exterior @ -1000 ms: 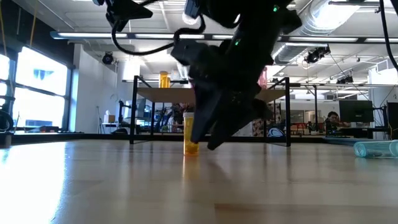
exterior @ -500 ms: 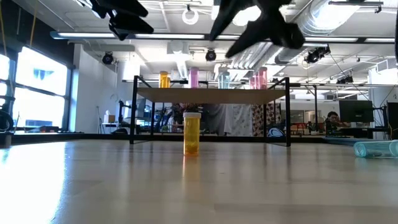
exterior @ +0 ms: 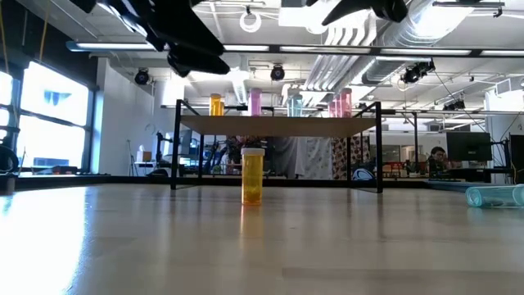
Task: Pick and place medicine bottles onto shelf by color
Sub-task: Put the orange medicine bottle on the shelf aligned with the other orange medicine bottles
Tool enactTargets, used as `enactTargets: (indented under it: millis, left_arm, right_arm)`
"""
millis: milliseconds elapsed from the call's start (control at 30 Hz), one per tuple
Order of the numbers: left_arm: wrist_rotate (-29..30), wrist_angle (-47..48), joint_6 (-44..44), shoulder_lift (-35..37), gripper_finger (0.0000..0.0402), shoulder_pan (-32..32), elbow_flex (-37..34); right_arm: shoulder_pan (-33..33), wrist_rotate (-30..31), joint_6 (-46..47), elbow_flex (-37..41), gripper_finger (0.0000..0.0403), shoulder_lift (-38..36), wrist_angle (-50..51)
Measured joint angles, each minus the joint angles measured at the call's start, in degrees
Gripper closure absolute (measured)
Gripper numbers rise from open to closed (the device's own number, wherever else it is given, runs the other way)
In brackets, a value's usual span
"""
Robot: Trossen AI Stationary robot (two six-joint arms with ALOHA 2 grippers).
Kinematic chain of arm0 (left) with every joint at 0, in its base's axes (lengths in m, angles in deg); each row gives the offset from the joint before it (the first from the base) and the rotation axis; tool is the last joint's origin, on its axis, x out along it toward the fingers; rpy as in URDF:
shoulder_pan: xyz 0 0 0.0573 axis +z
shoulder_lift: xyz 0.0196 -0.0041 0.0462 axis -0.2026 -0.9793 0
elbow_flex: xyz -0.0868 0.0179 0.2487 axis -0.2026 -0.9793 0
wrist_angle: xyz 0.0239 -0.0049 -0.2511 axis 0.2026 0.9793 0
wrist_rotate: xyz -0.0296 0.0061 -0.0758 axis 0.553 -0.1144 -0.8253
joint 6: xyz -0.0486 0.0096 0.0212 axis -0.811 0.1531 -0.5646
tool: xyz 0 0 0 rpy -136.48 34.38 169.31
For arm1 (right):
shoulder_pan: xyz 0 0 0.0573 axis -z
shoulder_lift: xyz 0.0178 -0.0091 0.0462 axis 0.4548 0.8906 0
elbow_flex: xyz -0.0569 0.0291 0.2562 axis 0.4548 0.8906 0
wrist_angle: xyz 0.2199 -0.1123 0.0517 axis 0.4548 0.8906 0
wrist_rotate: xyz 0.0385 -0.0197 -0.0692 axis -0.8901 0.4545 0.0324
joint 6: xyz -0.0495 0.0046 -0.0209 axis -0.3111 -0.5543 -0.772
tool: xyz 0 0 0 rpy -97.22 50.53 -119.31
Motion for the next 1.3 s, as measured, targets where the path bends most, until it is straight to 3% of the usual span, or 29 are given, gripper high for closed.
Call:
enactTargets:
  millis: [300,533,1300]
  left_arm:
    - [-0.2,-6.8,-1.4,-8.1,0.0170,0.2,0.0]
    - [-0.2,-10.7,-2.3,-13.8,0.0170,0.2,0.0]
    - [-1.2,-19.7,-5.3,-26.1,0.0170,0.2,0.1]
  right_arm:
    - [4.3,0.1,-8.6,0.0,0.0249,-7.5,1.0]
    - [6.8,0.1,-14.1,0.0,0.0249,-9.1,2.4]
    - [7.6,0.0,-13.8,0.0,0.0249,-9.1,8.7]
